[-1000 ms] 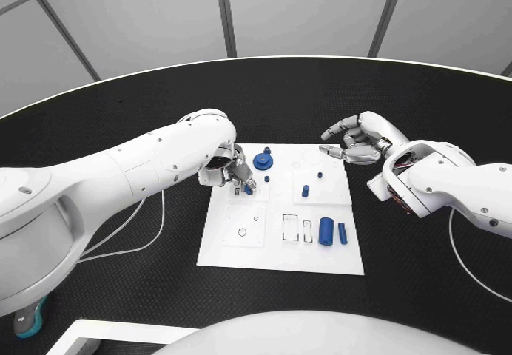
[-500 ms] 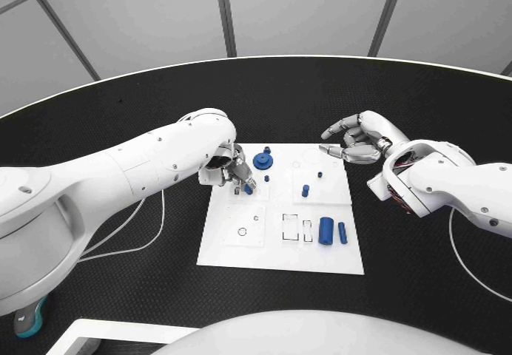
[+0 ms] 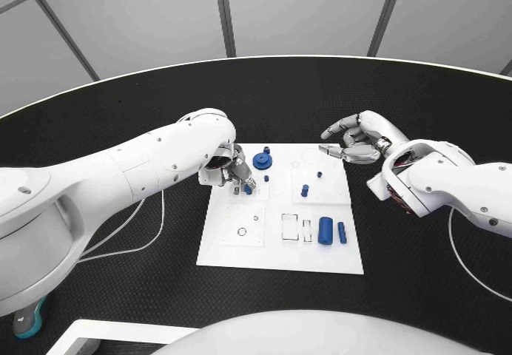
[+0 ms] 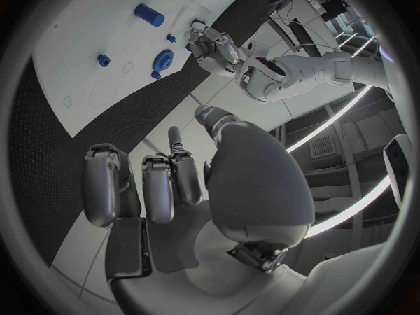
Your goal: Assemble the parts on the task board
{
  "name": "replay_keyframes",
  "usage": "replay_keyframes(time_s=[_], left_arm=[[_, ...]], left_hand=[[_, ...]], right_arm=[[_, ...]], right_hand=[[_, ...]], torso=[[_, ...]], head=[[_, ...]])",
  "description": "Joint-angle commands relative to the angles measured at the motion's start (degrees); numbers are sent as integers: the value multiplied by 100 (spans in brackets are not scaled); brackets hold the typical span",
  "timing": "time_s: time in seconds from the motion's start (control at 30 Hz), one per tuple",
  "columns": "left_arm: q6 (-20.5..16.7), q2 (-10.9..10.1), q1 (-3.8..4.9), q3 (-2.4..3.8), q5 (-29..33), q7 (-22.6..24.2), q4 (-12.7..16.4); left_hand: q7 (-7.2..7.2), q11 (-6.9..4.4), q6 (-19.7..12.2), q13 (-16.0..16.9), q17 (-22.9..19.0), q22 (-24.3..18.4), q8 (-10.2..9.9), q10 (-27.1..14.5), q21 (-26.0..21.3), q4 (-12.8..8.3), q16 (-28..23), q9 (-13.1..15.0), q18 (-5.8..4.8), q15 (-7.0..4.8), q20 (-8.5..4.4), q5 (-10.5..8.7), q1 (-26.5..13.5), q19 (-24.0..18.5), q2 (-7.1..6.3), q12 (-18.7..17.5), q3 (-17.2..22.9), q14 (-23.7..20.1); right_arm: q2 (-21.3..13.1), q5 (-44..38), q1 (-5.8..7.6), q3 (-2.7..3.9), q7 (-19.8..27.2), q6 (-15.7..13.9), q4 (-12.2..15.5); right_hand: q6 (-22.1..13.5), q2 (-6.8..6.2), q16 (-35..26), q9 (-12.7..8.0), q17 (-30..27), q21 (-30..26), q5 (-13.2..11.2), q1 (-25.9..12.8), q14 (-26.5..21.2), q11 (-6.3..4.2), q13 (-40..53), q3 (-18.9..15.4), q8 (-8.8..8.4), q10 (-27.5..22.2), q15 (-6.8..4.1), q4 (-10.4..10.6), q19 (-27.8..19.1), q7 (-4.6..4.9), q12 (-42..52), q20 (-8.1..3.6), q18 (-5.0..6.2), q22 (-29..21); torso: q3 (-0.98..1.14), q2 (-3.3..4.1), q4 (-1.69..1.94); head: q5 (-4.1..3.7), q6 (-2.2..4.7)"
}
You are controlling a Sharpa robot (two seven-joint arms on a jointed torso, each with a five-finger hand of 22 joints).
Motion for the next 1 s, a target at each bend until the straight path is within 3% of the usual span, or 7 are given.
replay_keyframes(time_s=[0.03, 1.0], left_arm=[[11, -2, 0, 0, 0, -4, 4], [-50, -9, 0, 0, -1, -49, 10]], left_hand=[[1, 0, -15, -12, 691, -7, -32, -44, -25, 14, -33, -11, -9, 45, 4, -50, 5, -34, -74, -22, -51, 348], [86, 78, -109, -170, 627, -79, -144, -207, -66, 182, -71, -38, 7, 113, 42, -272, -54, -87, -118, -101, -344, 317]], right_arm=[[-1, 0, 0, 0, -1, 0, 2], [-5, 0, 0, 0, -8, -2, 3]], right_hand=[[8, 13, -24, -8, 1264, -18, 9, -57, 543, -7, 798, 2, 21, -22, -44, 40, 269, 16, -26, -45, 64, 769], [-2, 7, -36, -11, 1244, -38, 10, -93, 538, -6, 785, -18, 18, -36, -43, 69, 262, 16, -42, -44, 69, 755]], torso=[[-2, 1, 0], [0, -3, -2]], head=[[-4, -3], [0, 0]])
